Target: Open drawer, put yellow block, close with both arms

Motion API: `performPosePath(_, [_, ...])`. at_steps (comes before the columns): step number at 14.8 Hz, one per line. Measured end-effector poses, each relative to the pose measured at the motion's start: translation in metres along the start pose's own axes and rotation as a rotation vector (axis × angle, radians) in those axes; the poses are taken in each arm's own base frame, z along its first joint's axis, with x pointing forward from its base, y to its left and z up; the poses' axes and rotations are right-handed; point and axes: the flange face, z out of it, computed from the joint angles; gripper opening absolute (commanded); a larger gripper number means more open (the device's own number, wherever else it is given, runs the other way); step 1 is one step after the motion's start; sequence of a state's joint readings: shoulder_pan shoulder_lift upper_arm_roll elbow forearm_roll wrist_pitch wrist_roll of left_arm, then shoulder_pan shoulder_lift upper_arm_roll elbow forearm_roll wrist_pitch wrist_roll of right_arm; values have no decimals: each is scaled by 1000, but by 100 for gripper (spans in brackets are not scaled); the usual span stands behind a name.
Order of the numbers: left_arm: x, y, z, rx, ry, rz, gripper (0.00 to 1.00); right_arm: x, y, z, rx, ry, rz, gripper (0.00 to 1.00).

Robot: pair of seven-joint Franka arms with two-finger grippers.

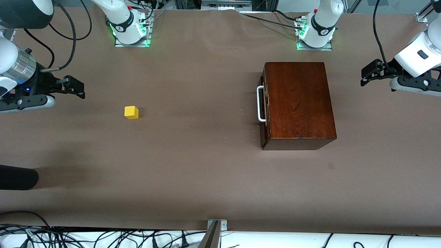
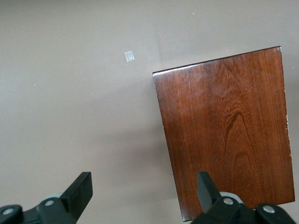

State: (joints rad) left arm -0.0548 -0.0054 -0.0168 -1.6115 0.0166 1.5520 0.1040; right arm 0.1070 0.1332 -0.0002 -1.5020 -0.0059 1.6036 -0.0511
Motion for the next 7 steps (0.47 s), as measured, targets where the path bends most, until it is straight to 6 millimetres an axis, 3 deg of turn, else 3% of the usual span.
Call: performPosePath(7, [-1, 0, -3, -1, -6, 0, 100, 0, 0, 0, 0, 0, 0, 100])
